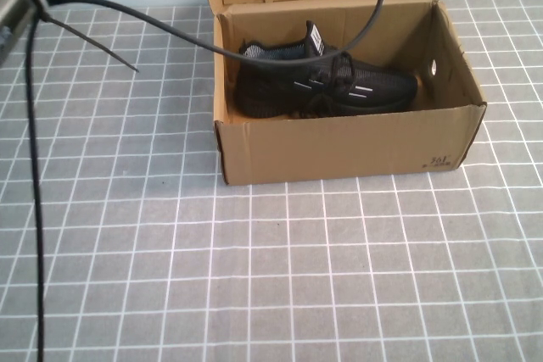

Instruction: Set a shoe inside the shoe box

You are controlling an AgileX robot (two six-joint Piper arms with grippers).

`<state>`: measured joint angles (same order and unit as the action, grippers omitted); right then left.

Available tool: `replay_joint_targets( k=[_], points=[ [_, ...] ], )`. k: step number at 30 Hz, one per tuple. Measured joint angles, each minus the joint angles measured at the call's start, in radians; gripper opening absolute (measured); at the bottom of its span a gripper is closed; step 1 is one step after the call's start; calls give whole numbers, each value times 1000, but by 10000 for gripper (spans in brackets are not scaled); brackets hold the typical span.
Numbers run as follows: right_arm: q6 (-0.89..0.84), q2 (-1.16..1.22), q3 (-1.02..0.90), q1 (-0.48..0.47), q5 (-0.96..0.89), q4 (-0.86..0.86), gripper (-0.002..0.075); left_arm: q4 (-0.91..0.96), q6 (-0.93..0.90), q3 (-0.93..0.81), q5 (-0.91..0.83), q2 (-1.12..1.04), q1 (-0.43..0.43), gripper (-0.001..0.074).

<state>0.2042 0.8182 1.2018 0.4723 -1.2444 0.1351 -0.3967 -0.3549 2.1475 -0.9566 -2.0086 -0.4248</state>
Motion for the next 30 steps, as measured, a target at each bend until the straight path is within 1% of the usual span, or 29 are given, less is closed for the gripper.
replay_joint_targets(
  k=[3, 9, 12, 15, 19, 22, 25, 30],
  points=[
    [0, -81, -51, 0, 4, 2, -16, 27, -35, 0, -58, 43, 0, 4],
    [0, -297, -181, 0, 16, -38, -16, 124, -5, -15, -143, 162, 0, 0],
    [0, -407, -248, 0, 26, -61, -16, 153, 26, -72, -139, 254, 0, -1],
    [0, -501, -297, 0, 30, -78, -16, 166, 45, -178, -103, 377, 0, -1],
    [-25, -601, -351, 0, 65, -109, -16, 167, 49, -381, -9, 561, 0, -1],
    [-74, -651, -395, 0, 133, -150, -16, 167, 51, -581, 95, 714, 0, -1],
    [-118, -676, -437, 0, 194, -193, -16, 158, 51, -826, 230, 887, 0, -1],
    [-136, -683, -517, 0, 298, -228, -16, 153, 49, -1234, 496, 1169, 0, -1]
  ],
)
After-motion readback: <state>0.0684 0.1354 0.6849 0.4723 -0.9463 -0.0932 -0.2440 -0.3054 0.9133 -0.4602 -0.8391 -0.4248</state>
